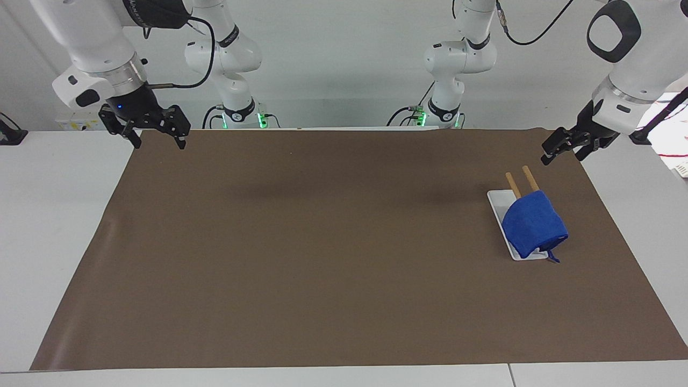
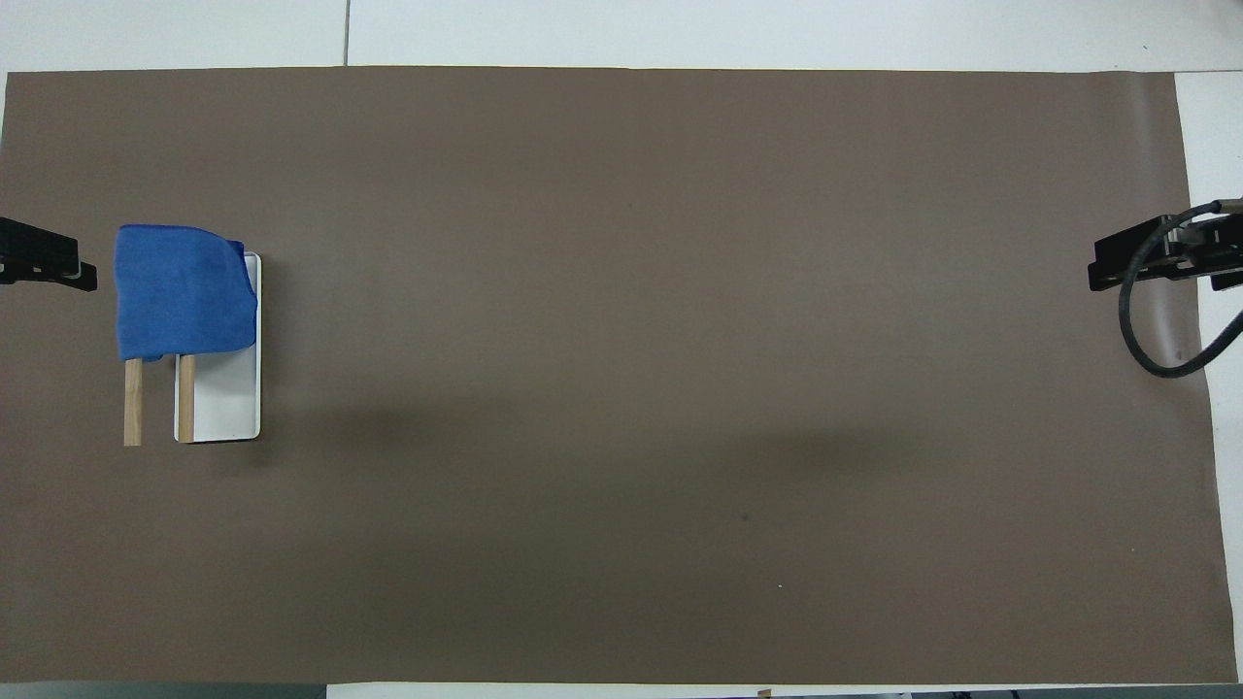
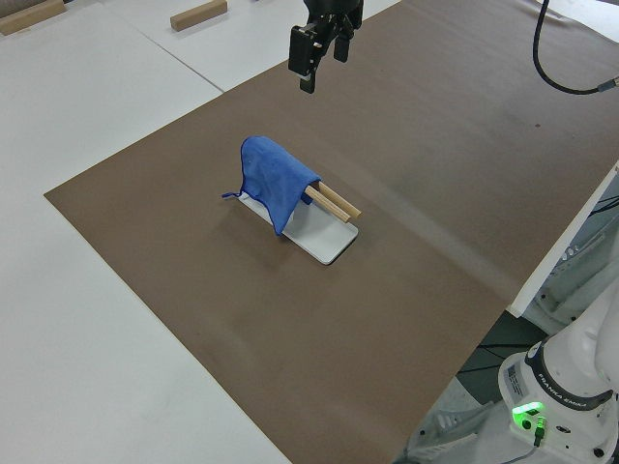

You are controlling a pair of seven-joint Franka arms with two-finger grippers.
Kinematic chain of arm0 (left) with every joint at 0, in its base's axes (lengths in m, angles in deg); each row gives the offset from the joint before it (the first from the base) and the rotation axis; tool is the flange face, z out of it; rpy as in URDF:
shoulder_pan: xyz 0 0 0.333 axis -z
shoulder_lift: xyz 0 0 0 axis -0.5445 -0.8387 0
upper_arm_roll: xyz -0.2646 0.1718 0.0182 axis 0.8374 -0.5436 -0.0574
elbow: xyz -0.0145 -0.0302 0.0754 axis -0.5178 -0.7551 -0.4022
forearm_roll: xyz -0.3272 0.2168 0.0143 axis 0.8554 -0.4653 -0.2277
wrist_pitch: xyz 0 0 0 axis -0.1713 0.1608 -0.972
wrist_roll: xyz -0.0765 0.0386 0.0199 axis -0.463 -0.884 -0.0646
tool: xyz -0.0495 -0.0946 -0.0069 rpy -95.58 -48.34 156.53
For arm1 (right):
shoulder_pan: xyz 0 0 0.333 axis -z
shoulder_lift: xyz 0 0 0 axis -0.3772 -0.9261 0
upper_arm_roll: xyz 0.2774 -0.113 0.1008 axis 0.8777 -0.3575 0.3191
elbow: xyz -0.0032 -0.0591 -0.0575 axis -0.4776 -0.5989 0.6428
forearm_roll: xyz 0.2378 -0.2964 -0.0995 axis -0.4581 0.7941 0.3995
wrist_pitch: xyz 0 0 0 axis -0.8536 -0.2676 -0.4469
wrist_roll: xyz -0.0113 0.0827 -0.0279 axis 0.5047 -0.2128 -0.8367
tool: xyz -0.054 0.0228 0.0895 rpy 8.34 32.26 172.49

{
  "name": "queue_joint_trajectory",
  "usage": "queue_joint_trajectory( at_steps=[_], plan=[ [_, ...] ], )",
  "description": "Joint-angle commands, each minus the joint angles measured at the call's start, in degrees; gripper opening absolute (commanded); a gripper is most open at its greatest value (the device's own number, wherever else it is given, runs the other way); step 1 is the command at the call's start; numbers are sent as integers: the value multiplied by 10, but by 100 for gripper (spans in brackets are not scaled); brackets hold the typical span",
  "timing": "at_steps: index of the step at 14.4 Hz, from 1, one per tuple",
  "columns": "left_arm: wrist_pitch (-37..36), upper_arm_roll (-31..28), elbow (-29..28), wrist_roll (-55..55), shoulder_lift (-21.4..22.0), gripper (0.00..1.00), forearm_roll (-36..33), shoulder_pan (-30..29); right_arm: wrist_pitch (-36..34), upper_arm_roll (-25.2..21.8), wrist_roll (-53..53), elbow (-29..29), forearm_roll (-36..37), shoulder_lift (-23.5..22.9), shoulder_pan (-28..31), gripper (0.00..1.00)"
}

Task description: Right arm passes towel to left arm to hang

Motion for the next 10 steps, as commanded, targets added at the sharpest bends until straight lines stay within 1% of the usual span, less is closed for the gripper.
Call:
queue_joint_trajectory(
  at_steps=[1,3,5,10],
  plan=[
    [-14,-4,3,5,1,100,-1,6,-7,4,9,-6,-1,5,7,100],
    [-8,-4,-1,9,6,100,-2,7,-7,4,9,-6,-2,5,7,100],
    [-5,0,-1,12,6,100,-24,8,-7,4,9,-6,-2,5,7,100],
    [-5,1,-2,11,7,100,-25,12,-7,3,9,-6,-2,5,7,100]
  ],
)
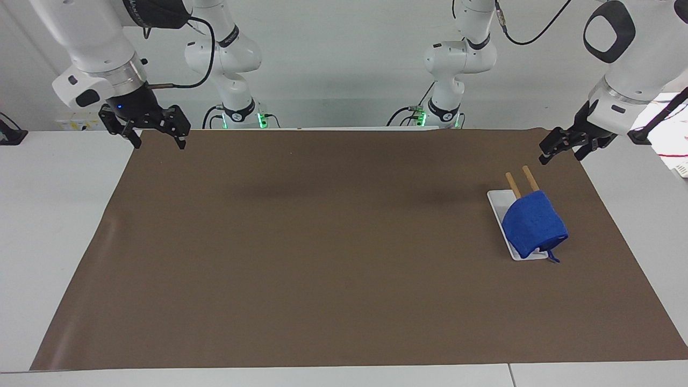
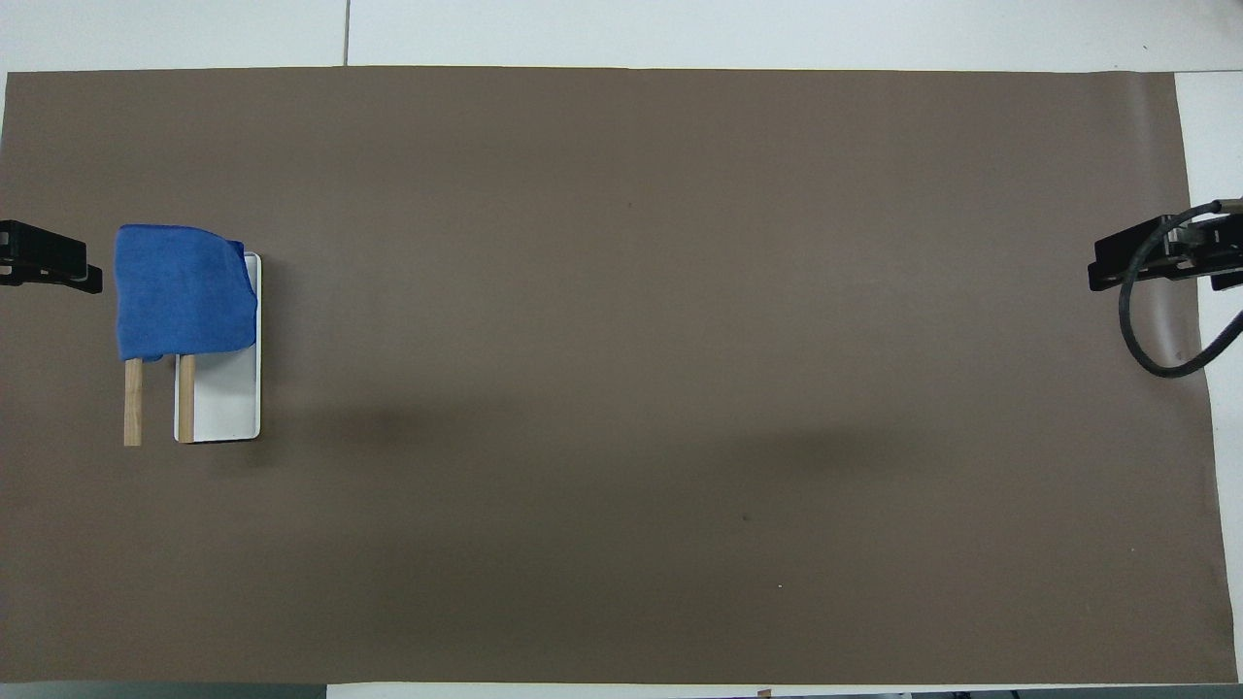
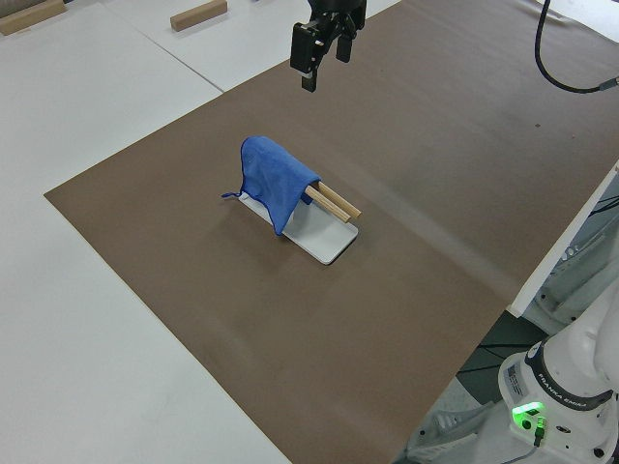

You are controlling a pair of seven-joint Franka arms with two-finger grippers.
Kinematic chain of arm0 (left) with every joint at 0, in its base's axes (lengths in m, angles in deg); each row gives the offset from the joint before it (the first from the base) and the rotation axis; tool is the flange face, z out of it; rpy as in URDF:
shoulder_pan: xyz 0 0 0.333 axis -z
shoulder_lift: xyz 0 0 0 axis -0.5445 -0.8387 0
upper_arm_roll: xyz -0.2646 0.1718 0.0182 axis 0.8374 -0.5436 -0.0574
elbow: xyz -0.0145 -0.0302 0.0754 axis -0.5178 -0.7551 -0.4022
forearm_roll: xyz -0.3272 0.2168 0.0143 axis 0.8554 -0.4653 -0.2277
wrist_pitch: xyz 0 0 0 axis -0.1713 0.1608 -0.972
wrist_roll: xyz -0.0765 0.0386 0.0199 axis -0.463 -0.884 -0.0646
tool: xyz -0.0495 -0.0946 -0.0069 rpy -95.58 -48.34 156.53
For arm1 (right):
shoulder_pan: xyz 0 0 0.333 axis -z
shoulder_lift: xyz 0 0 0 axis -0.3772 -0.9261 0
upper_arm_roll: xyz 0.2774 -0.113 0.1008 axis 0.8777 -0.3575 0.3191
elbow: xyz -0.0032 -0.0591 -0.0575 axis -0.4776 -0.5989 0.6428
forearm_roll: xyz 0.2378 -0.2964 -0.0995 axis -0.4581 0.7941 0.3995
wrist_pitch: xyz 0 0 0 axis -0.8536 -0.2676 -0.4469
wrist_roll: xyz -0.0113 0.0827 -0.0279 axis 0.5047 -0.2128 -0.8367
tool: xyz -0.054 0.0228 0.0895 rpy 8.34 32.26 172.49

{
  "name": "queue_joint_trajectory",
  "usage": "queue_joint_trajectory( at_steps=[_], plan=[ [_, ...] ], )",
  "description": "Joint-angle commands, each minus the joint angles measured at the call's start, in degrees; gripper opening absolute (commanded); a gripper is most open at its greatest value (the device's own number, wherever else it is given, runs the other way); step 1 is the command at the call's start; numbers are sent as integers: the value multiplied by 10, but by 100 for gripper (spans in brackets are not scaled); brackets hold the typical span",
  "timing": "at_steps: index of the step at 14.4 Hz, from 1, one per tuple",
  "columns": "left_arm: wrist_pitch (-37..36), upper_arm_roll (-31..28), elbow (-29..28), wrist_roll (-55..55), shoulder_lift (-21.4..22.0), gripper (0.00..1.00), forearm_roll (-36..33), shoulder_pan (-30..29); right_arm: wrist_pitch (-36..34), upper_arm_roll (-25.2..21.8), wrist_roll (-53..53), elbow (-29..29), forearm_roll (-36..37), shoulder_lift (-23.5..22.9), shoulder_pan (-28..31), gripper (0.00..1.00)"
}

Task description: Right arm passes towel to left arm to hang

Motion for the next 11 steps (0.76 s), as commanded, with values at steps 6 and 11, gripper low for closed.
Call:
queue_joint_trajectory(
  at_steps=[6,11],
  plan=[
    [-5,-3,-2,2,7,100,-11,4,-7,4,9,-6,-2,5,7,100],
    [-6,-3,-3,2,7,100,-11,4,-5,5,6,-6,-1,6,0,100]
  ],
)
